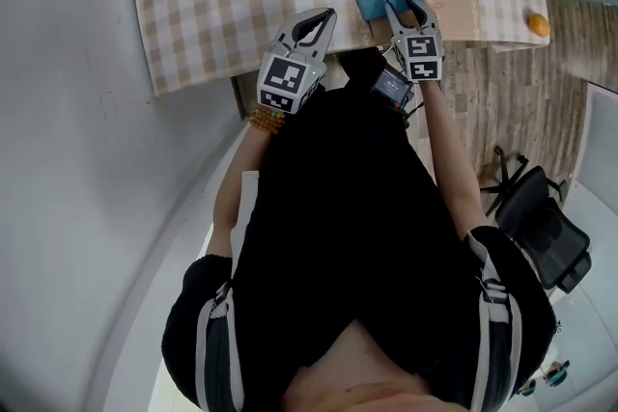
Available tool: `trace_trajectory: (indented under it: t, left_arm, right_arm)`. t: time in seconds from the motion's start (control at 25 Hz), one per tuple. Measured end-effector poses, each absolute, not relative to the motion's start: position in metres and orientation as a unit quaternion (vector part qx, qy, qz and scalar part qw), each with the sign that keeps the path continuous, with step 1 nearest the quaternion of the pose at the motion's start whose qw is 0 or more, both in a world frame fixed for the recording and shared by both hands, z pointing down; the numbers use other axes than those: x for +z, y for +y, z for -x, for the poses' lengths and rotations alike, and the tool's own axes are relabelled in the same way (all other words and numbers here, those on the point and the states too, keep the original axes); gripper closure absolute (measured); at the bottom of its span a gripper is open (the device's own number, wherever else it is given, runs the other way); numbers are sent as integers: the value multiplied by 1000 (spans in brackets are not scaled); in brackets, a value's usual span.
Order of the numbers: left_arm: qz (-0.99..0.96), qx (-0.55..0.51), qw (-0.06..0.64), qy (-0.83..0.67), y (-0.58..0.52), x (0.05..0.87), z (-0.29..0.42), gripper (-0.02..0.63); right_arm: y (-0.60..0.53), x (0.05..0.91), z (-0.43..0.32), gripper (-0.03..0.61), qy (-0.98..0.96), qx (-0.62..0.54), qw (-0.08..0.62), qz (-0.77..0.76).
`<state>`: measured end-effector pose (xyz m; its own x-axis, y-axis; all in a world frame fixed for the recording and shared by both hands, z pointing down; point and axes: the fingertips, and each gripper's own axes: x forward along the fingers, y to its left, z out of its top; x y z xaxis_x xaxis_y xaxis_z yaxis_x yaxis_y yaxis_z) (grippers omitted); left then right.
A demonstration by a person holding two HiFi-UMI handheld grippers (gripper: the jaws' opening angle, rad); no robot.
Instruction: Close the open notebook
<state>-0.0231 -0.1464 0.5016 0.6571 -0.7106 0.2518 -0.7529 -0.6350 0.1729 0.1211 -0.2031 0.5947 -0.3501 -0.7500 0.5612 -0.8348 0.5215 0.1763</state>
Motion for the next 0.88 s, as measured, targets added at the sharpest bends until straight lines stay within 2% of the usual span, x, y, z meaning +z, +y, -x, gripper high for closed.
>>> trace_trajectory:
  t: [0.16, 0.52, 0.72, 0.88]
  left_arm:
    - [-899, 79, 134, -408, -146, 503, 24, 601]
    - [-898, 78, 135, -410, -147, 504, 23, 601]
    - [-896, 77, 133, -417, -148, 502, 25, 601]
    - [-894, 79, 135, -420, -146, 503, 27, 601]
  right_arm:
    - [-203, 604, -136, 405, -807, 90, 314, -493]
    - [-204, 611, -138, 403, -808, 135, 295, -491]
    - [-203, 607, -138, 405, -798, 100, 326, -498]
    - [-202, 609, -145, 405, -795, 132, 298, -511]
